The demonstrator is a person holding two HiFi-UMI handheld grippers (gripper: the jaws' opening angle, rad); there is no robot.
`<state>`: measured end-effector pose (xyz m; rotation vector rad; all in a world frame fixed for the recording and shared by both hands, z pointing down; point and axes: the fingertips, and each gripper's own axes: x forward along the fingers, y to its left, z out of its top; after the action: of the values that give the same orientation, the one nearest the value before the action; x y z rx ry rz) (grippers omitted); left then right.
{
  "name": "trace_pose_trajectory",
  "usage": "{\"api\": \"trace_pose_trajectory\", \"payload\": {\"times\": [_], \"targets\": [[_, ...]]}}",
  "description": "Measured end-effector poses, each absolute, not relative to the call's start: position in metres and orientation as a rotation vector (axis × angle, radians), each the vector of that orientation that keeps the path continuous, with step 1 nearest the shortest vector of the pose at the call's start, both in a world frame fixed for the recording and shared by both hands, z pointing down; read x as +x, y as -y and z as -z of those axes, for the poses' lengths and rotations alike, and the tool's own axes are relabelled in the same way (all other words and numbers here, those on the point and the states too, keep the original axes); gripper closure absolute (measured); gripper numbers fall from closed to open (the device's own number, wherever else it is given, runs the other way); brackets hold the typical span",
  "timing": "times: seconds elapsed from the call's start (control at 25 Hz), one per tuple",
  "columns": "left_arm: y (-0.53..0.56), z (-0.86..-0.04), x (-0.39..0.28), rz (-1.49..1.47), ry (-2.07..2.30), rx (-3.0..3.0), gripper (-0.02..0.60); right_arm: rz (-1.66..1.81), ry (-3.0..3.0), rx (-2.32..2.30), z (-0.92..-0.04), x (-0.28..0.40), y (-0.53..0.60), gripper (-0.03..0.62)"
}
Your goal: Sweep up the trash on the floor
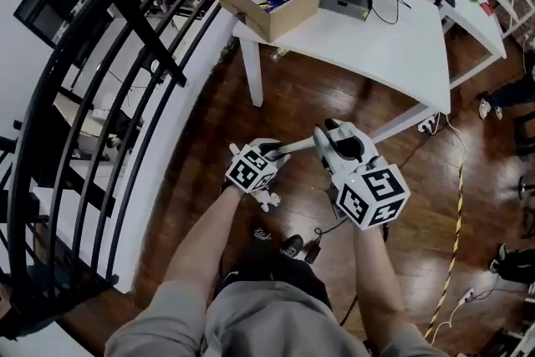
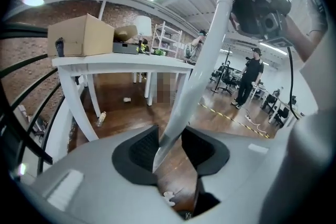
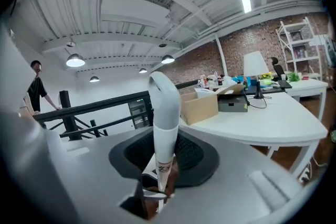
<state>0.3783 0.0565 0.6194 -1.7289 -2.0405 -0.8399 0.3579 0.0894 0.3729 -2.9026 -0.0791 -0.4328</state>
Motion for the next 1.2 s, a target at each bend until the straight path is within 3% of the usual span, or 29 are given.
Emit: {"api": "trace_pose_trajectory", "payload": {"times": [0.28,0.6,1.2], "targets": [[-0.078,-0.607,0.412,0.864,2.073,-1.88,0.442,0.485,-0.032,-2.995,-0.356,0.409,-0.088,0.505],[-0.147,-0.609,0.413,0.87,2.052,-2.02,0.443,0.518,-0.148,-3.048,-0.358,0.419,-0.149,0.503],[-0.273,-0.669,0.426,1.102,1.583,-2.473,0.44,0.625,-0.887,-2.99,-0.421,0.447,-0.276,0.502]]}}
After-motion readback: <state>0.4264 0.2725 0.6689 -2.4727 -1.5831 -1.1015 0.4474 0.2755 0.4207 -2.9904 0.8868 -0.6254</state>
